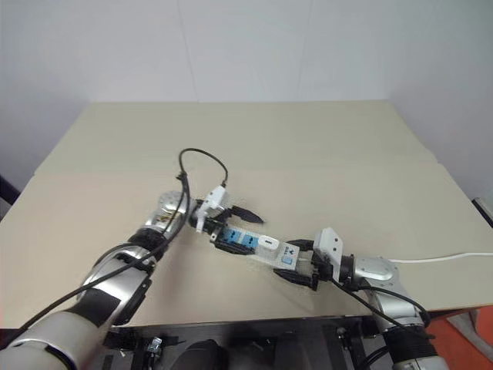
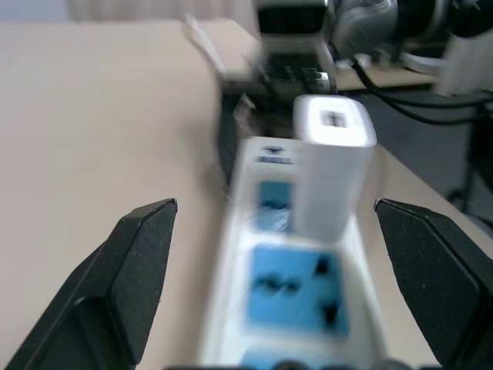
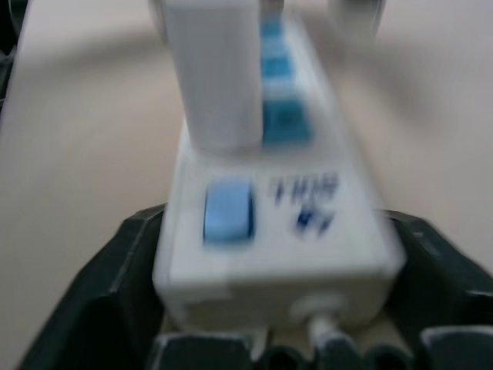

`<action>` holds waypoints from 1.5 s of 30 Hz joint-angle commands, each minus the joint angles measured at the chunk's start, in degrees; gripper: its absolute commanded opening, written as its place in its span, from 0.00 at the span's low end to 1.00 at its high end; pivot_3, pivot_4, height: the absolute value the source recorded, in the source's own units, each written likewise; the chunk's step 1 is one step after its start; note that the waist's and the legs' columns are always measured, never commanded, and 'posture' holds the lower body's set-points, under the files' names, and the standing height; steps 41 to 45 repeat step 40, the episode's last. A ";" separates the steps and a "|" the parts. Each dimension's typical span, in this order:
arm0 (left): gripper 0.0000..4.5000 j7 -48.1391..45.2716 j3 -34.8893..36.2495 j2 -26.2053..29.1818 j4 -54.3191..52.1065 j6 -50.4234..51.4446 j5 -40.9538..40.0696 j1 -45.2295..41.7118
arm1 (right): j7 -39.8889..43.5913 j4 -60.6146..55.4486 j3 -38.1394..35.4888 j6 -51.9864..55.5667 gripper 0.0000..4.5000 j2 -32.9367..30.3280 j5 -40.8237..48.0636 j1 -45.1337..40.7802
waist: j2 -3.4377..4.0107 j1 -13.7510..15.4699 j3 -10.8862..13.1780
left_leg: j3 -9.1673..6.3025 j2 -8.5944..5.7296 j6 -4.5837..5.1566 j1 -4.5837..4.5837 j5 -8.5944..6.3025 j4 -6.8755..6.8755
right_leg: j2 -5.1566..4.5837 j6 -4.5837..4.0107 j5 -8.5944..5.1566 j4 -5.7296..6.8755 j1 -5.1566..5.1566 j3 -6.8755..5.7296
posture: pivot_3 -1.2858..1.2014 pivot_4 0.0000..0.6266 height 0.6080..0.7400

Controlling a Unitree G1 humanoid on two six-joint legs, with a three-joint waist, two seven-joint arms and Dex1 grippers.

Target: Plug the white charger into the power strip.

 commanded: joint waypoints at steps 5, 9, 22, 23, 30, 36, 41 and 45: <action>1.00 -0.14 4.84 10.08 -5.25 0.64 -2.55 2.53 | 1.97 -3.87 -4.68 -1.11 0.99 -2.98 2.70 3.51 | 0.05 0.47 0.05 | -0.01 -0.03 -0.01 -0.60 0.01 0.08 | -0.02 -0.08 0.05 0.05 -0.61 -0.01 | 0.52 0.24 1.00; 1.00 -0.14 6.23 17.71 -7.73 0.11 -2.31 6.86 | 4.41 -9.19 -11.49 -0.25 0.99 -9.20 6.78 9.91 | 0.16 1.12 0.22 | 0.02 -0.05 -0.01 -0.87 0.01 0.05 | -0.03 -0.08 0.05 0.05 -0.97 0.01 | 0.52 0.24 1.00; 1.00 -0.14 12.30 29.52 -22.48 2.91 -3.75 20.51 | 7.00 -18.29 -28.36 -1.96 0.99 -16.94 10.69 23.95 | 0.21 1.97 0.30 | 0.16 0.02 -0.04 -1.23 0.02 0.09 | -0.05 -0.14 0.09 0.10 -1.29 0.01 | 0.52 0.24 1.00; 1.00 -0.14 12.85 29.18 -22.75 3.17 -3.45 20.63 | 6.76 -18.54 -28.28 -1.85 0.99 -16.84 10.54 24.04 | 0.21 1.95 0.30 | 0.17 0.02 -0.04 -1.23 0.02 0.09 | -0.04 -0.15 0.10 0.10 -1.30 0.01 | 0.52 0.24 1.00; 1.00 -0.13 14.76 27.52 -23.97 5.08 -1.62 20.07 | 5.00 -20.43 -27.72 -0.80 0.99 -16.48 10.44 24.69 | 0.21 1.92 0.30 | 0.21 0.01 -0.04 -1.24 0.02 0.09 | -0.04 -0.15 0.10 0.11 -1.32 0.01 | 0.52 0.24 1.00; 1.00 -0.14 15.18 28.41 -23.26 6.21 -1.13 19.02 | 2.00 -23.44 -27.40 0.90 0.99 -15.98 10.42 25.79 | 0.21 1.91 0.30 | 0.22 0.02 -0.05 -1.24 0.02 0.09 | -0.04 -0.16 0.10 0.11 -1.32 0.02 | 0.52 0.24 1.00; 1.00 -0.14 15.34 29.56 -22.15 6.35 -1.20 18.39 | -0.08 -25.52 -26.27 2.13 0.99 -15.67 9.80 25.84 | 0.21 1.79 0.30 | 0.22 0.02 -0.05 -1.24 0.02 0.10 | -0.04 -0.16 0.10 0.12 -1.33 0.02 | 0.52 0.24 1.00; 1.00 -0.14 15.34 29.56 -22.15 6.35 -1.20 18.39 | -0.08 -25.52 -26.27 2.13 0.99 -15.67 9.80 25.84 | 0.21 1.79 0.30 | 0.22 0.02 -0.05 -1.24 0.02 0.10 | -0.04 -0.16 0.10 0.12 -1.33 0.02 | 0.52 0.24 1.00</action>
